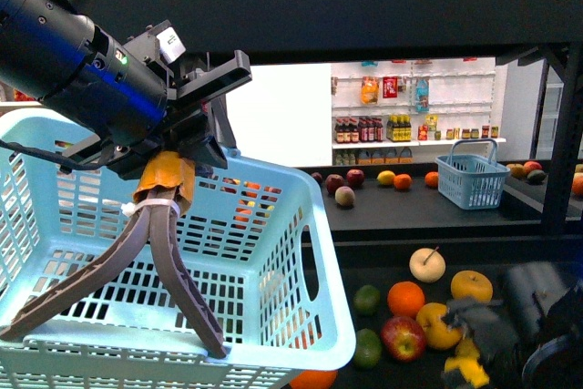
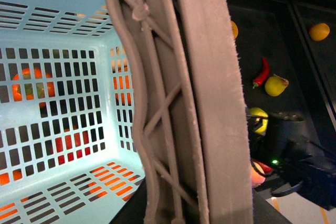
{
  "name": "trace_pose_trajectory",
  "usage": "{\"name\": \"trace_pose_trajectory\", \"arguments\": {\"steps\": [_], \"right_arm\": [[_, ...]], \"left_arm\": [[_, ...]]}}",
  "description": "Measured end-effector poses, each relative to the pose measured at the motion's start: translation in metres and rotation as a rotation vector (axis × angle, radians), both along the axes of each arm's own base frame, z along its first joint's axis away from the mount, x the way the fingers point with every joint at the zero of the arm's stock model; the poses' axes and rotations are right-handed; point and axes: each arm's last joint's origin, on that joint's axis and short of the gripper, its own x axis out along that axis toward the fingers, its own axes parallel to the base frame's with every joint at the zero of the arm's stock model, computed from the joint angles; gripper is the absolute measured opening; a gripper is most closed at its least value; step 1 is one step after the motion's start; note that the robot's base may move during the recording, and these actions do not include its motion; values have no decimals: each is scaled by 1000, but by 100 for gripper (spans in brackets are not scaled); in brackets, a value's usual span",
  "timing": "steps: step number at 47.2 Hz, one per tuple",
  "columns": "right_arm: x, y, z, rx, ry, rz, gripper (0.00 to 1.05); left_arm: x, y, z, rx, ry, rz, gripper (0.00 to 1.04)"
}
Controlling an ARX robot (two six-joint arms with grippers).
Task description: Pick lemon from shelf
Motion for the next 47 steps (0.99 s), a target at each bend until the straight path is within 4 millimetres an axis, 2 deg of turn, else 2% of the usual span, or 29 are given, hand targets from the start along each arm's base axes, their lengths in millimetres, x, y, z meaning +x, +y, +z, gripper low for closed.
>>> {"name": "trace_pose_trajectory", "arguments": {"steps": [4, 9, 17, 19, 24, 32, 47], "right_arm": [[1, -5, 61, 34, -116, 3, 71], [-8, 3, 153, 99, -276, 47, 71], [-28, 35, 240, 200, -382, 148, 71], [-32, 44, 253, 220, -391, 174, 71], [-37, 65, 272, 254, -389, 221, 71], [-42, 96, 285, 297, -359, 286, 71], [-58, 150, 283, 328, -296, 397, 71]], "left_arm": [[0, 0, 0, 0, 0, 0, 16], [0, 0, 0, 0, 0, 0, 16], [0, 0, 0, 0, 0, 0, 16], [0, 0, 0, 0, 0, 0, 16], [0, 0, 0, 0, 0, 0, 16], [0, 0, 0, 0, 0, 0, 16], [0, 0, 0, 0, 0, 0, 16]]}}
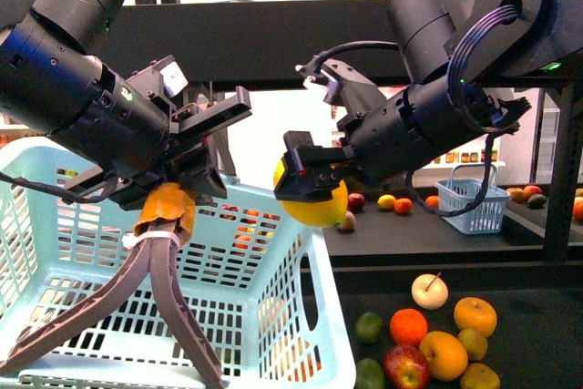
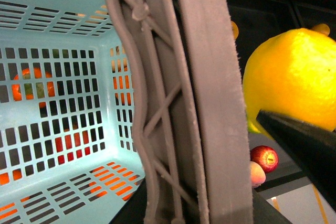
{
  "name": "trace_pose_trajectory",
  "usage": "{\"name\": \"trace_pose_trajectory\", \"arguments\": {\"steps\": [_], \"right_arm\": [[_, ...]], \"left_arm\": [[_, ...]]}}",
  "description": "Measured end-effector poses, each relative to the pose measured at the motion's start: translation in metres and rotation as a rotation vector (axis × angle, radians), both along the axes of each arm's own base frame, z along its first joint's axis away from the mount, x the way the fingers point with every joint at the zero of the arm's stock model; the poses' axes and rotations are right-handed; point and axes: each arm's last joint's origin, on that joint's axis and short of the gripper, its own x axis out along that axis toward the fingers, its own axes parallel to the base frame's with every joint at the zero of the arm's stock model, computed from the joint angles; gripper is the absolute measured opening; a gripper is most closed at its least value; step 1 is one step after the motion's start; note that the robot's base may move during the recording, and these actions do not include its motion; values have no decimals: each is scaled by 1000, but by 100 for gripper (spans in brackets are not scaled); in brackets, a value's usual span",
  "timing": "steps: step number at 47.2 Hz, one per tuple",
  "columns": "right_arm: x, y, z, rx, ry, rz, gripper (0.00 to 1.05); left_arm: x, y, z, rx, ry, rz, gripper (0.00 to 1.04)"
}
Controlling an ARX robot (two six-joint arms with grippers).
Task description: Pick lemon from shelf
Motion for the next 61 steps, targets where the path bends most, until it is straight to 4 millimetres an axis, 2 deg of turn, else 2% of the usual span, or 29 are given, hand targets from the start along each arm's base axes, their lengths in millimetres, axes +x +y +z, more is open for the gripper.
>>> {"name": "trace_pose_trajectory", "arguments": {"steps": [7, 12, 15, 19, 29, 32, 34, 41, 46, 51, 55, 61], "right_arm": [[-9, 20, -8, -12, 26, 45, 71], [-11, 26, -10, -31, 27, 35, 71], [-10, 28, -12, -33, 28, 38, 84], [-9, 29, -12, -23, 20, 43, 98], [-1, 14, -8, 11, -3, -19, 97], [2, 4, -5, 21, -24, -56, 97], [5, -11, -2, 39, -40, -96, 97], [5, -62, 6, 66, -110, -231, 97], [-1, -108, 7, 73, -149, -342, 97], [-5, -136, -2, 63, -160, -410, 97], [-7, -160, -25, 28, -142, -463, 97], [-7, -171, -51, -10, -115, -480, 97]], "left_arm": [[0, 0, 0, 0, 0, -1, 16], [0, 0, 0, 0, 0, -1, 16], [0, 0, 0, 0, 0, -1, 16], [0, 0, 0, 0, 0, 0, 16], [0, 0, 0, 0, 0, 0, 16], [0, 0, 0, 2, -2, 1, 16], [0, 0, 0, 4, -2, 2, 16], [0, 0, 0, 5, -2, 4, 16], [0, 0, 0, 5, -3, 2, 16], [0, 0, 0, -1, 0, -4, 16], [0, -1, 0, -3, 0, -5, 16], [0, 0, 0, 0, 0, -2, 16]]}}
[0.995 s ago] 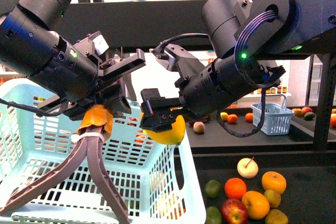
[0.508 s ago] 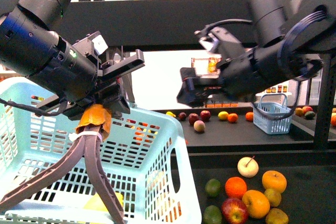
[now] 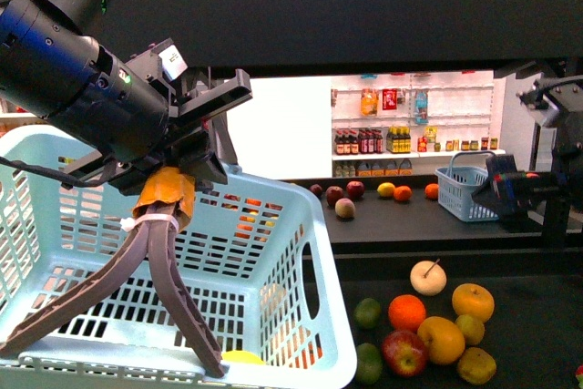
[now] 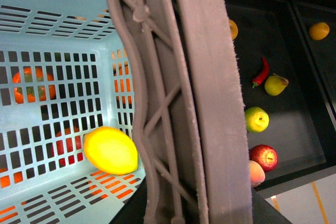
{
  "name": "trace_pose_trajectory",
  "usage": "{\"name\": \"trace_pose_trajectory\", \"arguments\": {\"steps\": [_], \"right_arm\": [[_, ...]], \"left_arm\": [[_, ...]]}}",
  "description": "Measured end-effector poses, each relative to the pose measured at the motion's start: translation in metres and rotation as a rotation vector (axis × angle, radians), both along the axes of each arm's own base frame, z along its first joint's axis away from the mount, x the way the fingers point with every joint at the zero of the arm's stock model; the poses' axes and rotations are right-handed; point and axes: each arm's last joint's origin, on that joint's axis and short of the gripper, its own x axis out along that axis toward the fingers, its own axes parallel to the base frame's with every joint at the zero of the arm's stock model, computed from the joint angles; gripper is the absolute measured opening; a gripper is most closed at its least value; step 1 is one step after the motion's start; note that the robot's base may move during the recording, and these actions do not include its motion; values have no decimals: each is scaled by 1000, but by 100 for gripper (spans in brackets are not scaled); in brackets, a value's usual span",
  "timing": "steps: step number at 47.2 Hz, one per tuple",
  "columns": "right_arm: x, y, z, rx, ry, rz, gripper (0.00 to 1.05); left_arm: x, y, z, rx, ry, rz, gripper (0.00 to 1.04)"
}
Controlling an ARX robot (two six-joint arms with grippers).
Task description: Pick lemon from shelf
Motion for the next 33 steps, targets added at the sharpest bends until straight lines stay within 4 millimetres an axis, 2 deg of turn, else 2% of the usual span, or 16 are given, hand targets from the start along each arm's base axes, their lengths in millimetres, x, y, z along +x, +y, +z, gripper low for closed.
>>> {"name": "trace_pose_trajectory", "arguments": {"steps": [7, 16, 17, 29, 33], "right_arm": [[3, -2, -39, -24, 61, 14, 97], [9, 5, -82, -39, 144, 62, 97], [11, 17, -107, -37, 206, 131, 97], [8, 50, -165, -43, 371, 283, 97], [8, 60, -177, -53, 403, 311, 97]], "left_arm": [[0, 0, 0, 3, -1, 4, 16], [0, 0, 0, 3, -1, 3, 16], [0, 0, 0, 1, -1, 1, 16], [0, 0, 0, 1, -1, 0, 16], [0, 0, 0, 2, -1, 1, 16]]}}
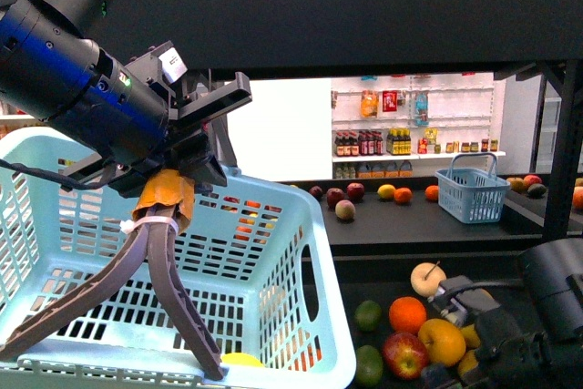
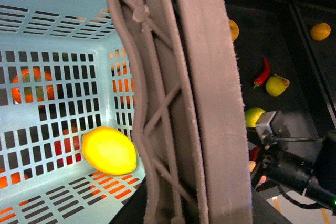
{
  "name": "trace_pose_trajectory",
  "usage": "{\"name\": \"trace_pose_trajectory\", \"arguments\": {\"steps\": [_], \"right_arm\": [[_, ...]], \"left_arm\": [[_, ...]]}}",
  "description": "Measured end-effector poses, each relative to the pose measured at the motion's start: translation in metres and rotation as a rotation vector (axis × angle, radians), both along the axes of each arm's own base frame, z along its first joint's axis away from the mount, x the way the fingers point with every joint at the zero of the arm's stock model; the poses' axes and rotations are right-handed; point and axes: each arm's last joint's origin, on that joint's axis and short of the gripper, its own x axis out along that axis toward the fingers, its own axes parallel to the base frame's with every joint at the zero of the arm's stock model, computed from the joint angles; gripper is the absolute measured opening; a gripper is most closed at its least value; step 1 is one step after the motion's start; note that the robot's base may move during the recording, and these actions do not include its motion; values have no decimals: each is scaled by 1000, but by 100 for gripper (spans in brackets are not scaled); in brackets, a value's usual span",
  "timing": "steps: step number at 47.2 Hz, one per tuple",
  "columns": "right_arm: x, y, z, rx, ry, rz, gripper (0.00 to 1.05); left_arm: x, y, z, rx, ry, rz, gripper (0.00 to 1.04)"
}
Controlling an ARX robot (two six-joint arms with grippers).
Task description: Pick lemon from shelf
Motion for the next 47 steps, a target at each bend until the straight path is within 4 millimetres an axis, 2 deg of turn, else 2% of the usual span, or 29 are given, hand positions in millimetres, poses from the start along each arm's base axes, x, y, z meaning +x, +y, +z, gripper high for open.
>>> {"name": "trace_pose_trajectory", "arguments": {"steps": [16, 20, 39, 47], "right_arm": [[11, 31, -35, -51, 49, 33, 97], [11, 38, -49, -72, 68, 45, 97], [11, 56, -98, -112, 122, 77, 97], [19, 64, -108, -126, 119, 86, 97]], "left_arm": [[0, 0, 0, 2, -1, 1, 16], [0, 0, 0, 1, 0, 0, 16], [0, 0, 0, 2, -1, 1, 16], [0, 0, 0, 2, 0, 1, 16]]}}
